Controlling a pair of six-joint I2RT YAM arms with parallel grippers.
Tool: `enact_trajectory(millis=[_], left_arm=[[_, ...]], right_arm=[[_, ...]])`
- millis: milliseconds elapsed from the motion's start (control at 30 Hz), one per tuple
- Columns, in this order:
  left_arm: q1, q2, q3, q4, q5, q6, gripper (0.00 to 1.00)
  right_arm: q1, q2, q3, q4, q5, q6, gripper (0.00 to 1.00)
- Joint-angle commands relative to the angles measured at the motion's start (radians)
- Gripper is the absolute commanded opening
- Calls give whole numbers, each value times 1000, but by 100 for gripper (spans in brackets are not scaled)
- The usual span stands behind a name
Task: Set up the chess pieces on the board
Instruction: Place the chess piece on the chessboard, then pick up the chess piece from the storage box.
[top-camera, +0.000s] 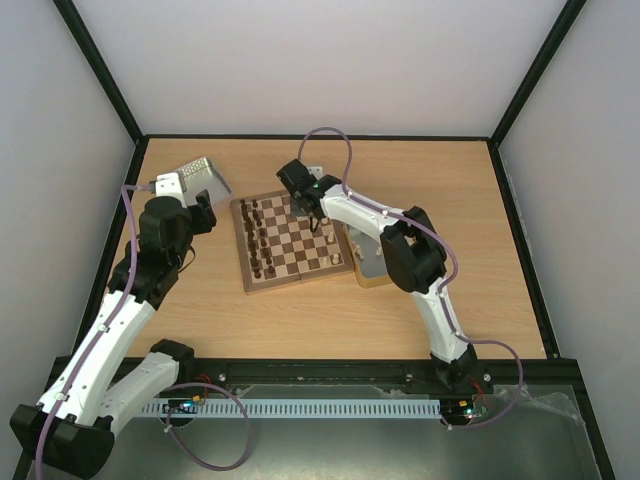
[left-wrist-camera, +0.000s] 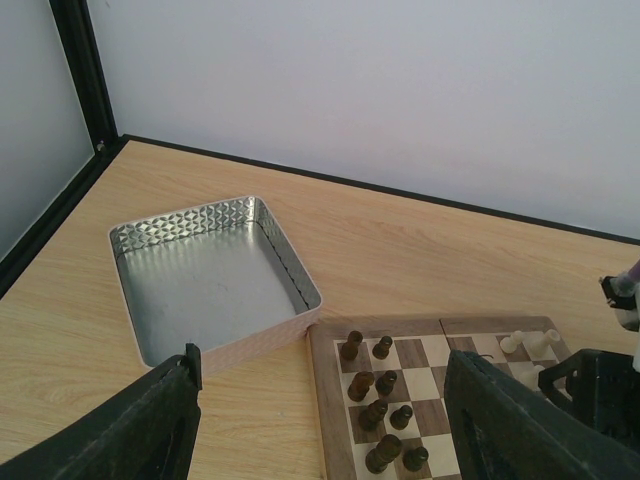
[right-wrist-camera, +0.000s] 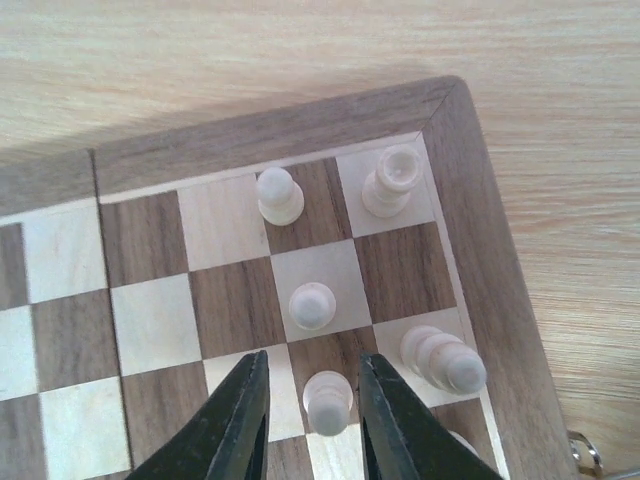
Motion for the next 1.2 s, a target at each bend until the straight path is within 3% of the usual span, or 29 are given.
enact_trajectory(millis=[0,200,467,667,767,933,1167], left_arm=[[7,-5,-9,24,-12,13,69],[7,-4,-10,24,-10,13,69],[6,-8,-10,26,0,10,69],[8,-3,-10,30,7,10,69],[8,1,-8,31,9,10,69],[11,4,-8,27,12,4,69],[10,7,-7,27,16,4,70]], right_arm=[[-4,-110,14,-38,17,-11,25],[-9,-317,-187,38,73,-24,28],[-65,-698,-585,95,214,18,36],[-152,-904,-861,138,152,98,46],[-183,-906,-947,174,56,107,48],[-227,-797,-951,179,-100,111,48],[-235,-678,-947,218,-167,100,46]])
